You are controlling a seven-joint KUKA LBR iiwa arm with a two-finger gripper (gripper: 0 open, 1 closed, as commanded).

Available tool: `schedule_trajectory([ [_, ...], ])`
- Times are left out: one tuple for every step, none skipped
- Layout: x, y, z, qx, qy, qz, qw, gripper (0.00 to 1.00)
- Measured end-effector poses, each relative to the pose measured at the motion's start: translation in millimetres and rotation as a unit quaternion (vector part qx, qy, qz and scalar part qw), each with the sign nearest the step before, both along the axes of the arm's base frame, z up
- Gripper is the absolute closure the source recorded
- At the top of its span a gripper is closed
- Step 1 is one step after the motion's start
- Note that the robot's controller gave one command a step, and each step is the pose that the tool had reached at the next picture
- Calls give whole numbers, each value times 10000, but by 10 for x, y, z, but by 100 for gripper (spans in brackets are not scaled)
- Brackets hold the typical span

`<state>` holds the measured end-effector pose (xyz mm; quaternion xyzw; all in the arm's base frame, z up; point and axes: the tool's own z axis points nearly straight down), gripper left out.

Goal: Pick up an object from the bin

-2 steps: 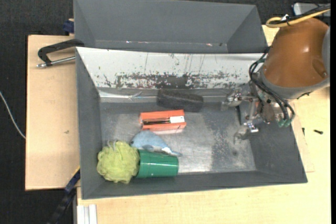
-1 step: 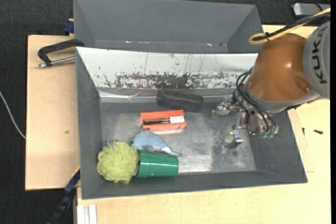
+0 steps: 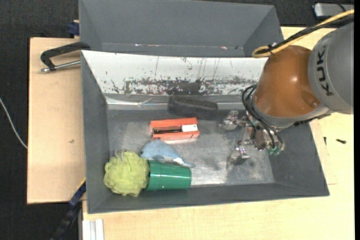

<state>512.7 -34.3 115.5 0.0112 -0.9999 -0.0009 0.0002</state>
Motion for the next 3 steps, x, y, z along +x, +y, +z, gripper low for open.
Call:
schedule_trajectory([
  [25, 143, -127, -3, -2, 1430, 9897, 0],
  [387, 228, 269, 4, 12, 1242, 9923, 0],
  [423, 608, 386, -18, -73, 942, 9955, 0],
])
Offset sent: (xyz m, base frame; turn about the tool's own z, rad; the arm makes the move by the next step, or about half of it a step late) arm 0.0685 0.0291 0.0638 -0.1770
